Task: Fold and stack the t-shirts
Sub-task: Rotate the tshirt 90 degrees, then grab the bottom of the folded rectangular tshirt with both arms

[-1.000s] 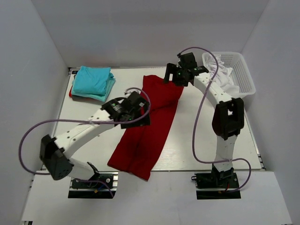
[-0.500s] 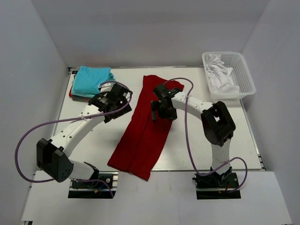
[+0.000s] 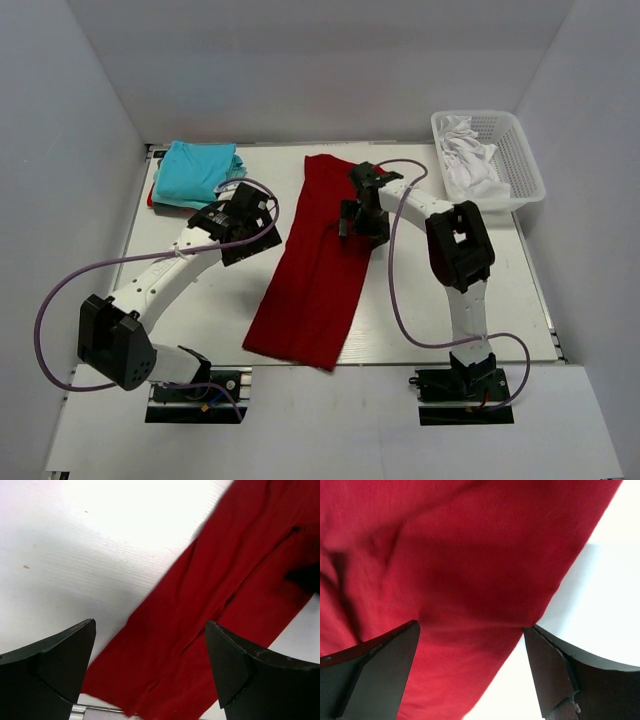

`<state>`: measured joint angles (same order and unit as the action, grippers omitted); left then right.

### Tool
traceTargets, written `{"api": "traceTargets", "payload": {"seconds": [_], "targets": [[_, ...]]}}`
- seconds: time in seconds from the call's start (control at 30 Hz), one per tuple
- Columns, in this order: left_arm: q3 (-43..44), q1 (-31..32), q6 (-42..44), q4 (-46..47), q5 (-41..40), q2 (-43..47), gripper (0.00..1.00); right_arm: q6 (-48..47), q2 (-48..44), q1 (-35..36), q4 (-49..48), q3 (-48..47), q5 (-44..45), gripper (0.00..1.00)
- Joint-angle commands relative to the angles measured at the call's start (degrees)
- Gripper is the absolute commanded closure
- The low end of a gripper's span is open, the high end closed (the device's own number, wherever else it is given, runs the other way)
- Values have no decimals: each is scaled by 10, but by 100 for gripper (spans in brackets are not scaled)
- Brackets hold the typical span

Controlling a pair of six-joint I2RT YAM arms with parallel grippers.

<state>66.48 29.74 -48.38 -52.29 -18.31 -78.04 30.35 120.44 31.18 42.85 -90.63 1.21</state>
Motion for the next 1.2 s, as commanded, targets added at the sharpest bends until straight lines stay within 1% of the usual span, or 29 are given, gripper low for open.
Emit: {"api": "traceTargets", "payload": {"seconds": [0.0,0.03,0.07,0.13,0.17,0.2,0.27,0.3,0.33,0.37,0.4,0.43,0.47,0.5,0.53,0.57,0.6,0.63,0.67,0.7,0.73,0.77,0.8,0.83,0.87,0.9,1.0,1.03,1.17], "targets": [[0,-2,34,18,36,18,0,-49,85,-63,-31,-63,0,10],[0,-2,39,18,43,18,0,-55,102,-71,-30,-80,-3,10],[0,-2,39,18,43,12,0,-62,111,-94,-30,-131,-7,10],[0,-2,60,39,77,6,0,-106,138,-102,-19,-169,-31,10],[-8,-2,68,46,92,6,0,-121,141,-106,-11,-223,-40,10],[-18,-2,92,54,133,0,0,-169,144,-104,-6,-235,-50,10],[-31,3,118,85,190,-9,0,-196,122,-99,-11,-232,-67,10],[-45,8,123,92,228,-18,0,-225,92,-96,-20,-222,-86,10],[-54,8,139,108,251,-18,0,-225,55,-96,-49,-207,-93,10],[-74,8,139,116,293,-24,0,-227,35,-96,-60,-150,-108,10],[-85,14,139,126,314,-24,0,-224,-15,-94,-89,-127,-109,10],[-95,14,139,150,331,-24,0,-218,-66,-93,-114,-52,-107,10],[-119,20,139,163,365,-24,0,-198,-119,-92,-147,-23,-105,10],[-131,20,139,176,381,-19,0,-187,-145,-93,-160,5,-104,10],[-141,31,139,185,393,-19,0,-180,-170,-93,-174,89,-112,10],[-147,31,139,179,398,-19,0,-173,-234,-93,-192,115,-115,10],[-156,40,139,169,398,-19,0,-146,-254,-93,-190,141,-115,10],[-162,49,133,160,405,-12,0,-137,-273,-93,-189,220,-121,10],[-185,55,133,160,405,-7,0,-103,-328,-92,-187,249,-124,10],[-199,61,123,160,405,-1,0,-95,-347,-92,-189,278,-140,10],[-211,75,123,165,411,4,0,-88,-390,-89,-196,369,-156,10],[-229,82,117,171,411,10,0,-60,-434,-87,-208,399,-203,10],[-229,88,117,171,411,10,0,-53,-479,-86,-209,426,-220,10],[-229,94,117,171,416,3,0,-46,-498,-82,-212,494,-233,10],[-229,105,105,177,424,-3,0,-23,-517,-82,-210,511,-259,10],[-229,111,105,199,424,-8,0,-19,-569,-80,-197,524,-268,10],[-244,125,97,233,431,-20,3,-9,-620,-75,-160,572,-278,10],[-244,125,90,238,411,-30,4,-10,-624,-74,-153,578,-276,10],[-249,136,85,243,404,-69,21,-15,-616,-73,-154,623,-290,10]]}}
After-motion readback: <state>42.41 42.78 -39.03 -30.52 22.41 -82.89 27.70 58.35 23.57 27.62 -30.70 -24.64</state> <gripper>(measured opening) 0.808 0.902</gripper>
